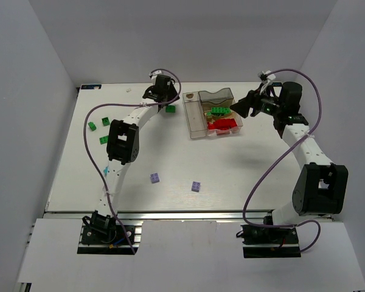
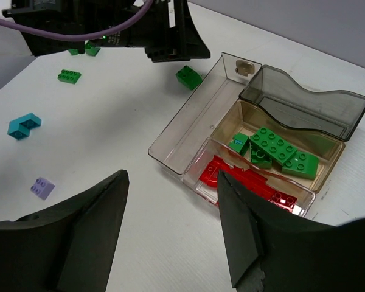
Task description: Sort the legos into containers by color
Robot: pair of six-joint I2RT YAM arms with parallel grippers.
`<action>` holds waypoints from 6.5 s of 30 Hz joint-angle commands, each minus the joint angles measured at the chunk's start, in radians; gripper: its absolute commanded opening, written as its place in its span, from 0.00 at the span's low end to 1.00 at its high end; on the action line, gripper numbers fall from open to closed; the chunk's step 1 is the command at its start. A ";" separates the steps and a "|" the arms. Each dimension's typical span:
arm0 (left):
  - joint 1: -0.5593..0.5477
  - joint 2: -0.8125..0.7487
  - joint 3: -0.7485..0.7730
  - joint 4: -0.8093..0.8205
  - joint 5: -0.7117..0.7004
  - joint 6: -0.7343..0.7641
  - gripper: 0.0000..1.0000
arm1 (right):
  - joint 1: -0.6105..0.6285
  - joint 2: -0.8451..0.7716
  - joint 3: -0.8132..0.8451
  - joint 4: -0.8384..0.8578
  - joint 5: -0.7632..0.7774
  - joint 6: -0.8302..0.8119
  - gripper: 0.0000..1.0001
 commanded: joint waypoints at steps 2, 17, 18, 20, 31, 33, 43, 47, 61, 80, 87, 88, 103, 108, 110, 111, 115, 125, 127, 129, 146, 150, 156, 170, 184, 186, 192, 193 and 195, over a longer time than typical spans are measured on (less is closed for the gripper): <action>-0.006 0.021 0.070 0.019 -0.029 0.038 0.68 | -0.035 -0.045 -0.012 0.050 -0.025 0.025 0.65; -0.006 -0.010 -0.025 -0.030 0.033 0.162 0.54 | -0.078 -0.042 -0.011 0.047 -0.039 0.042 0.65; -0.006 -0.024 -0.051 -0.027 0.046 0.172 0.53 | -0.078 -0.042 -0.011 0.047 -0.039 0.043 0.65; -0.015 -0.071 -0.146 -0.006 0.060 0.210 0.53 | -0.083 -0.042 -0.011 0.047 -0.039 0.043 0.65; -0.024 -0.262 -0.454 0.114 0.161 0.282 0.57 | -0.101 -0.054 -0.017 0.041 -0.057 0.038 0.65; -0.024 -0.285 -0.474 0.111 0.171 0.287 0.57 | -0.102 -0.057 -0.019 0.037 -0.059 0.035 0.65; -0.024 -0.450 -0.655 0.051 0.175 0.169 0.67 | -0.118 -0.082 -0.032 0.030 -0.066 0.028 0.65; -0.024 -0.469 -0.665 -0.032 0.175 0.135 0.72 | -0.124 -0.082 -0.029 0.032 -0.071 0.029 0.65; -0.043 -0.362 -0.432 -0.263 0.132 -0.330 0.81 | -0.125 -0.095 -0.046 0.044 -0.086 0.035 0.65; -0.052 -0.348 -0.293 -0.451 0.065 -0.411 0.78 | -0.161 -0.121 -0.106 0.089 -0.088 0.058 0.66; -0.052 -0.285 -0.258 -0.481 0.049 -0.459 0.77 | -0.161 -0.120 -0.111 0.098 -0.088 0.065 0.66; -0.052 -0.276 -0.252 -0.475 0.049 -0.460 0.77 | -0.164 -0.121 -0.112 0.096 -0.089 0.058 0.66; -0.034 -0.162 -0.114 -0.530 0.049 -0.473 0.70 | -0.181 -0.140 -0.134 0.084 -0.086 0.052 0.66; -0.034 -0.157 -0.140 -0.527 0.042 -0.473 0.69 | -0.187 -0.138 -0.135 0.092 -0.088 0.057 0.66; -0.034 -0.150 -0.131 -0.530 0.039 -0.474 0.67 | -0.185 -0.137 -0.135 0.093 -0.088 0.058 0.66; -0.034 -0.135 -0.123 -0.534 0.039 -0.474 0.66 | -0.187 -0.138 -0.135 0.092 -0.088 0.060 0.66; -0.024 -0.104 -0.091 -0.546 0.043 -0.477 0.53 | -0.188 -0.138 -0.138 0.092 -0.088 0.061 0.65; -0.033 -0.211 -0.149 -0.448 0.089 -0.276 0.13 | -0.196 -0.152 -0.144 0.084 -0.086 0.052 0.65; -0.047 -0.264 -0.181 -0.317 0.124 -0.173 0.05 | -0.195 -0.155 -0.147 0.083 -0.089 0.052 0.65; -0.069 -0.379 -0.250 -0.185 0.281 -0.031 0.04 | -0.195 -0.152 -0.150 0.081 -0.092 0.052 0.65; -0.181 -0.218 -0.052 0.189 0.478 0.086 0.00 | -0.188 -0.157 -0.151 -0.005 -0.098 -0.031 0.64; -0.190 -0.125 0.043 0.186 0.421 0.073 0.05 | -0.188 -0.167 -0.157 -0.031 -0.098 -0.049 0.64; -0.190 -0.099 0.027 0.166 0.398 0.080 0.23 | -0.191 -0.169 -0.167 -0.032 -0.098 -0.047 0.64; -0.189 -0.150 0.023 0.174 0.419 0.086 0.65 | -0.170 -0.126 -0.115 -0.083 -0.183 -0.193 0.77; 0.147 -0.841 -0.706 -0.168 0.108 0.029 0.38 | 0.063 -0.053 0.033 -0.347 -0.028 -0.443 0.43; 0.233 -0.913 -0.772 -0.223 0.102 0.027 0.63 | 0.126 -0.019 0.066 -0.387 0.021 -0.471 0.61; 0.376 -0.920 -0.876 -0.277 0.080 0.063 0.78 | 0.274 0.084 0.178 -0.473 0.162 -0.451 0.64; 0.403 -0.905 -0.870 -0.277 0.074 0.067 0.80 | 0.284 0.098 0.190 -0.477 0.173 -0.433 0.65; 0.413 -0.848 -0.852 -0.276 0.054 0.098 0.81 | 0.318 0.107 0.193 -0.486 0.197 -0.417 0.67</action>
